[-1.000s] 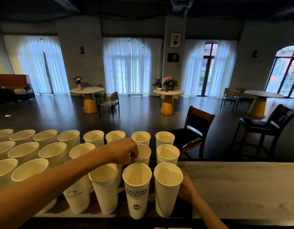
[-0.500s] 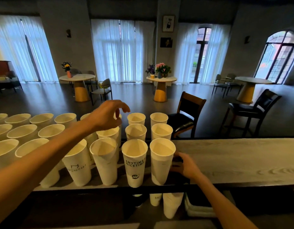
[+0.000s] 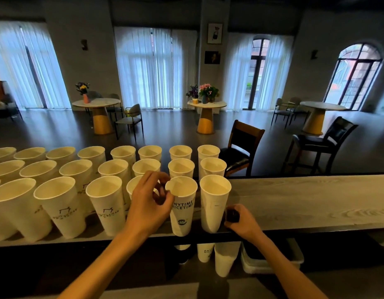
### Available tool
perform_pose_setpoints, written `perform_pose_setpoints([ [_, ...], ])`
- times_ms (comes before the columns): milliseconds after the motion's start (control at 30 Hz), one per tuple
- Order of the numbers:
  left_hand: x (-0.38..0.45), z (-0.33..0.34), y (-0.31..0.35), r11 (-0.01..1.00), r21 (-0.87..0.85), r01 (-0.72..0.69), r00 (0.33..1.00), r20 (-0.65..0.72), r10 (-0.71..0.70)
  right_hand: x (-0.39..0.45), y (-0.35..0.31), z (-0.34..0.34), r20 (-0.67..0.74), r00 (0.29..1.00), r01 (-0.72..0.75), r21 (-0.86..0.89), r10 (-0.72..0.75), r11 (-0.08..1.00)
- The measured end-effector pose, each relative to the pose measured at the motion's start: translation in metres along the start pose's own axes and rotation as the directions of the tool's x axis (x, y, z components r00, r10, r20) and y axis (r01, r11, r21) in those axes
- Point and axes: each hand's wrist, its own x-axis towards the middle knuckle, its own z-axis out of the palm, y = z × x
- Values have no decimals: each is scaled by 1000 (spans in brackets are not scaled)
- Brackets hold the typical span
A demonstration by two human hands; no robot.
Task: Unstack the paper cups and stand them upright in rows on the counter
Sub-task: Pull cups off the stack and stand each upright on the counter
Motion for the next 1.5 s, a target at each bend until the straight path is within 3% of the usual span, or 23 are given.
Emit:
perform_pose_setpoints([
  [200, -36, 1, -14, 999, 20, 35, 998, -50, -34, -10, -6, 4, 17, 998, 57, 5, -57, 998],
  [333, -77, 11, -23, 976, -30, 214, 977, 22, -213, -18, -5, 11, 34, 995, 96, 65, -98, 993],
  [433, -102, 28, -31, 922, 83, 379, 896, 214, -388, -22, 2, 18, 61, 995, 69, 90, -74, 994],
  [533, -105, 52, -44, 869, 139, 475, 824, 277, -495, -22, 4, 24, 59, 998, 36, 36, -38, 999],
  [933, -79, 88, -72, 864, 170, 473, 838, 216, -501, -24, -23, 45, -99, 993, -57, 35, 60, 998],
  [1500, -77, 92, -78, 866, 156, 474, 839, 218, -499, -33, -29, 41, -102, 993, -47, 120, 60, 992],
])
